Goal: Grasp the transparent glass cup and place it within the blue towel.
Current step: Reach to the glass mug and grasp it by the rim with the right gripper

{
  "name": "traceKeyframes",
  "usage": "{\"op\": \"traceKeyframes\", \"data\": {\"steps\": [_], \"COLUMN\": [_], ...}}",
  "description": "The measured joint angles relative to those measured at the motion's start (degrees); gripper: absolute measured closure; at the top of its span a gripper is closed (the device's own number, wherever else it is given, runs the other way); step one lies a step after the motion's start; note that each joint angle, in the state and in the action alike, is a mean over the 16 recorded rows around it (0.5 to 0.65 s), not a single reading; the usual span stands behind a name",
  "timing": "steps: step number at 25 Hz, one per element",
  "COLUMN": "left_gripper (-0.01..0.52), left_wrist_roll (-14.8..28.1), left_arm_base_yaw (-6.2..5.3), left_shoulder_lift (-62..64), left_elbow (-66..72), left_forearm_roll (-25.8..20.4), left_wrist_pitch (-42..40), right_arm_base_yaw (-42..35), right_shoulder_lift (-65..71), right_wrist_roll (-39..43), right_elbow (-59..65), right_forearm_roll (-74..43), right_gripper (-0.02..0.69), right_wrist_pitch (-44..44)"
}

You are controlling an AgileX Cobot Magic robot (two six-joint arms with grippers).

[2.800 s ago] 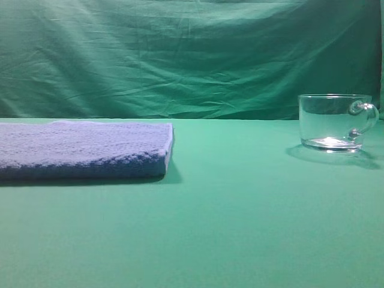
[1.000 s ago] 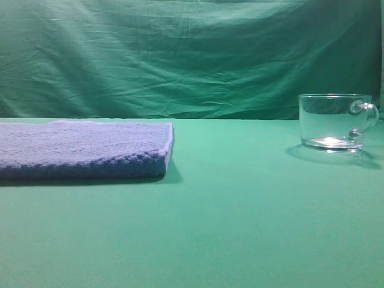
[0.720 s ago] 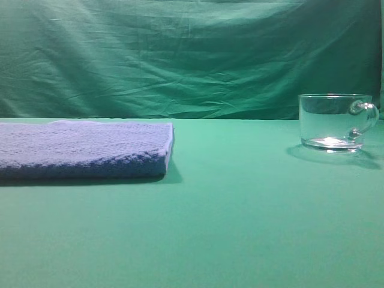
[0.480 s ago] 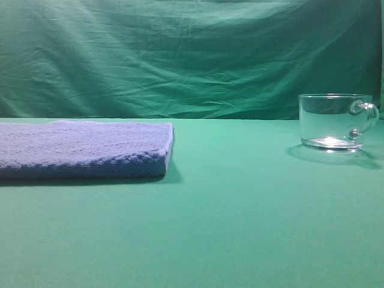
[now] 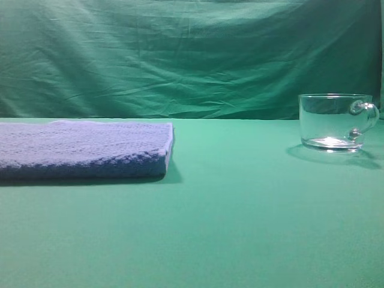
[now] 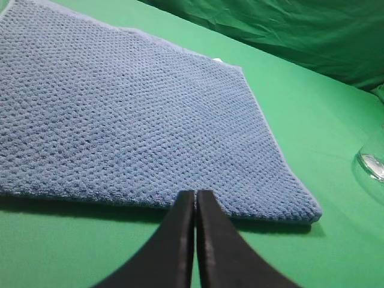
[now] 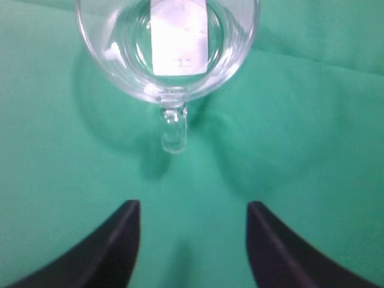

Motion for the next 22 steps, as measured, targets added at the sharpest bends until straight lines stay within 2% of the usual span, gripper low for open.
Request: {"op": "traceKeyframes", "data": {"steps": [4, 8, 11, 16, 22], "left_gripper": [0.514, 0.514, 0.514, 0.514, 0.514], "left_wrist_roll": [0.0, 0.0, 0.0, 0.0, 0.0], "left_arm_base_yaw": [0.0, 0.0, 0.0, 0.0, 0.0], "left_shoulder_lift": [0.0, 0.0, 0.0, 0.0, 0.0], "left_elbow": [0.0, 0.0, 0.0, 0.0, 0.0], "left_forearm_roll": [0.0, 0.0, 0.0, 0.0, 0.0], "left_wrist_pitch": [0.0, 0.0, 0.0, 0.0, 0.0], "right_arm_base_yaw": [0.02, 0.02, 0.02, 0.02, 0.07], "right_shoulder_lift": [4.24, 7.29, 9.05, 11.03, 11.96], "right_wrist_roll": [-0.79, -1.74, -2.35, -3.81, -5.5], "right_elbow": [-1.45, -1.88, -1.93, -1.95, -2.12], "right_forearm_roll": [1.11, 2.13, 2.67, 3.08, 3.24], "right_gripper": [0.148, 0.141, 0.189, 0.331, 0.468], "right_wrist_pitch": [-2.5, -5.89, -8.36, -11.66, -13.53]}}
